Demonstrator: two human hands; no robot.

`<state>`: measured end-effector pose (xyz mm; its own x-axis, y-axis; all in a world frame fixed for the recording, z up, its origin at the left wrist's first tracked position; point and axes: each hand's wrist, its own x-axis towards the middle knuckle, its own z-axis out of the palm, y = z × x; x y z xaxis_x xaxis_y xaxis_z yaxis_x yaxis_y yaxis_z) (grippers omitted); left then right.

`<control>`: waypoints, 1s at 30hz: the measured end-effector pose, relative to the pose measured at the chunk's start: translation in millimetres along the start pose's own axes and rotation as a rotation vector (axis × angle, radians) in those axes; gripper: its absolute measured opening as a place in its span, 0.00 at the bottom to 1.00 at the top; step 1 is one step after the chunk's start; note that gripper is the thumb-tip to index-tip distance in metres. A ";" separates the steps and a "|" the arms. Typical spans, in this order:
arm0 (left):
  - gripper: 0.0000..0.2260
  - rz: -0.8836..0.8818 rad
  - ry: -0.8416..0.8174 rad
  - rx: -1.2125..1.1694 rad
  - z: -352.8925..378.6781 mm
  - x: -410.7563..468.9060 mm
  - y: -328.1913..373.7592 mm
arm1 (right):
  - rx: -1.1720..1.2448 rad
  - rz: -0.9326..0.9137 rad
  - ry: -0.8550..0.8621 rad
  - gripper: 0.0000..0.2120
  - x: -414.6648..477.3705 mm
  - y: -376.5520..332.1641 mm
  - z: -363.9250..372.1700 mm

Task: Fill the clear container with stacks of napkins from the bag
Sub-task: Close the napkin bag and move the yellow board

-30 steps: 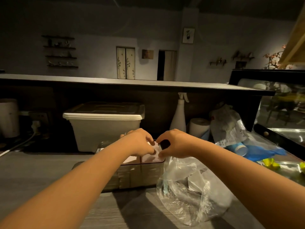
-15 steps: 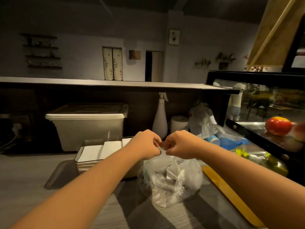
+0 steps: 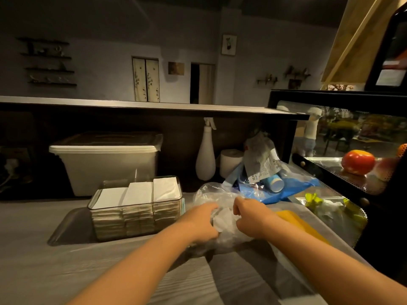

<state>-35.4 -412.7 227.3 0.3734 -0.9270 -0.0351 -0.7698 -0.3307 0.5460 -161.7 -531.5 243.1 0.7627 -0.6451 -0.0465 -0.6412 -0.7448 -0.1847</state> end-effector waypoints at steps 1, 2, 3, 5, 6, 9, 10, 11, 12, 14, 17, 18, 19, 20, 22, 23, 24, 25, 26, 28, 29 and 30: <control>0.36 0.010 0.007 0.001 2.5 -0.2 -0.5 | -0.014 0.014 0.004 0.11 -0.4 3.0 1.5; 0.38 0.017 0.012 0.014 4.7 0.4 -0.5 | -0.028 0.027 0.012 0.13 -0.9 4.6 2.3; 0.40 0.025 0.015 0.041 6.4 1.8 0.0 | -0.048 0.038 0.021 0.15 -0.9 6.1 1.9; 0.43 0.035 0.027 0.103 8.4 6.0 0.5 | -0.098 0.049 0.027 0.17 -0.6 7.5 0.8; 0.44 0.036 0.027 0.122 8.5 7.8 1.4 | -0.117 0.053 0.016 0.18 0.8 8.2 0.5; 0.49 0.028 -0.019 0.166 8.6 13.6 4.9 | -0.103 0.057 -0.087 0.27 7.5 10.3 -0.7; 0.51 0.024 -0.037 0.178 9.0 15.1 5.9 | -0.086 0.048 -0.134 0.31 9.5 9.8 -1.7; 0.52 0.020 -0.056 0.186 9.5 16.3 6.2 | -0.080 0.034 -0.182 0.35 12.0 8.9 -2.1; 0.52 0.015 -0.068 0.192 10.3 17.2 6.4 | -0.084 0.015 -0.221 0.37 13.4 7.5 -2.7; 0.53 0.006 -0.073 0.203 11.3 19.5 4.7 | -0.114 -0.012 -0.252 0.40 17.6 5.2 -1.6; 0.53 -0.001 -0.076 0.195 12.4 21.0 1.4 | -0.128 -0.023 -0.212 0.43 24.3 4.5 5.6; 0.54 -0.005 -0.078 0.193 13.0 21.3 -0.5 | -0.115 -0.019 -0.213 0.43 26.6 4.5 7.6; 0.54 -0.013 -0.080 0.189 13.8 21.7 -2.8 | -0.109 -0.016 -0.225 0.43 29.0 4.6 8.4; 0.54 -0.022 -0.084 0.181 14.3 21.9 -5.1 | -0.116 -0.015 -0.240 0.42 31.3 4.8 7.8; 0.55 -0.032 -0.088 0.160 15.0 21.9 -8.5 | -0.142 -0.018 -0.236 0.43 34.3 5.7 4.1; 0.55 -0.033 -0.086 0.153 14.7 21.6 -9.1 | -0.147 -0.011 -0.228 0.44 35.6 6.3 1.6; 0.55 -0.032 -0.084 0.150 14.3 21.0 -9.3 | -0.152 0.002 -0.233 0.44 36.7 6.8 -0.2; 0.54 -0.033 -0.084 0.148 13.9 20.7 -8.8 | -0.165 0.008 -0.249 0.43 37.8 7.2 -1.8; 0.54 -0.036 -0.085 0.147 13.8 20.5 -8.2 | -0.188 0.007 -0.275 0.41 38.4 7.1 -2.7; 0.54 -0.045 -0.090 0.151 14.1 20.4 -7.0 | -0.231 -0.006 -0.324 0.37 38.0 6.0 -3.5; 0.54 -0.047 -0.095 0.154 14.6 20.3 -6.1 | -0.238 -0.007 -0.333 0.35 36.4 6.2 -4.1; 0.55 -0.046 -0.098 0.156 14.6 20.1 -5.7 | -0.234 -0.005 -0.333 0.35 35.4 6.8 -4.5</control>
<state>-31.1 -432.0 211.3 0.3639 -0.9204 -0.1429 -0.8268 -0.3898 0.4055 -139.5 -560.1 244.6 0.7271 -0.5791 -0.3687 -0.6097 -0.7915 0.0409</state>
